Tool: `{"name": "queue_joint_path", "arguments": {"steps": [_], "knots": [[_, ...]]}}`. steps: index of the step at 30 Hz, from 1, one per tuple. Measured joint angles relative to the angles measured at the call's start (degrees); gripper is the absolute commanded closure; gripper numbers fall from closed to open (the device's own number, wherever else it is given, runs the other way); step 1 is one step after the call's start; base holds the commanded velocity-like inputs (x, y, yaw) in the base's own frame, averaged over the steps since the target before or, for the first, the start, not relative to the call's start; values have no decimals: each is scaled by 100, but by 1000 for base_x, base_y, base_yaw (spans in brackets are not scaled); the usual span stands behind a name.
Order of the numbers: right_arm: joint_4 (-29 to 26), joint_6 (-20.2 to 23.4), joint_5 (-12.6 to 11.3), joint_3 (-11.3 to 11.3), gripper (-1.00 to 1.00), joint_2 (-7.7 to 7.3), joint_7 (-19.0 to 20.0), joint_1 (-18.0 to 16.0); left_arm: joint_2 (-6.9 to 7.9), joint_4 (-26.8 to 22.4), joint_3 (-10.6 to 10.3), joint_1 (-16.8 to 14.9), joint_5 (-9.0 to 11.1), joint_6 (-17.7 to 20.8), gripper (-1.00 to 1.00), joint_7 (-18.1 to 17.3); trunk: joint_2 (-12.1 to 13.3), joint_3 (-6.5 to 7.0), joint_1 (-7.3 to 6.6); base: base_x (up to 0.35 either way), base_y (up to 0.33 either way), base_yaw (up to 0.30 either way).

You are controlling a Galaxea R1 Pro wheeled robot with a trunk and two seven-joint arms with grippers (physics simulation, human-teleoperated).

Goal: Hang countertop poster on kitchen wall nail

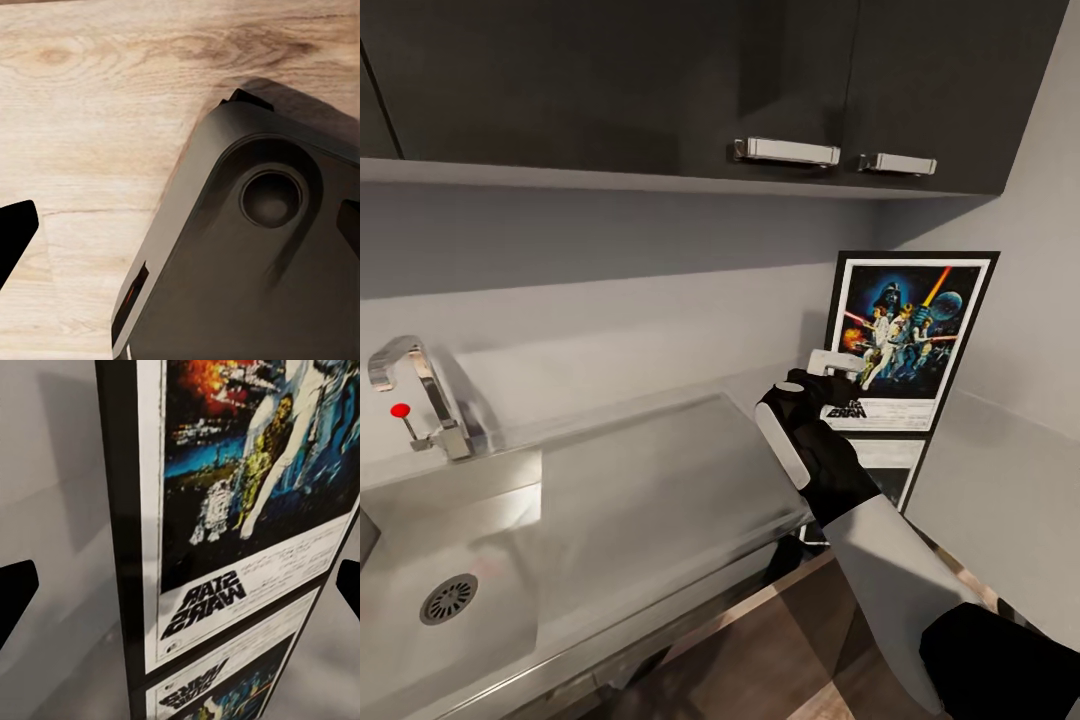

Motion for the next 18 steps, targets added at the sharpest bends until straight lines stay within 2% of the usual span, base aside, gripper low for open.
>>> {"name": "queue_joint_path", "arguments": {"steps": [8,18], "knots": [[-6,2,-2,6,-100,0,6,0,0,0,-4,0,0,0,-100,-2,0,0,0,0,-4,0],[1,2,-1,6,-100,0,6,0,0,1,-6,0,0,0,-100,-2,0,0,0,0,-112,0]]}}
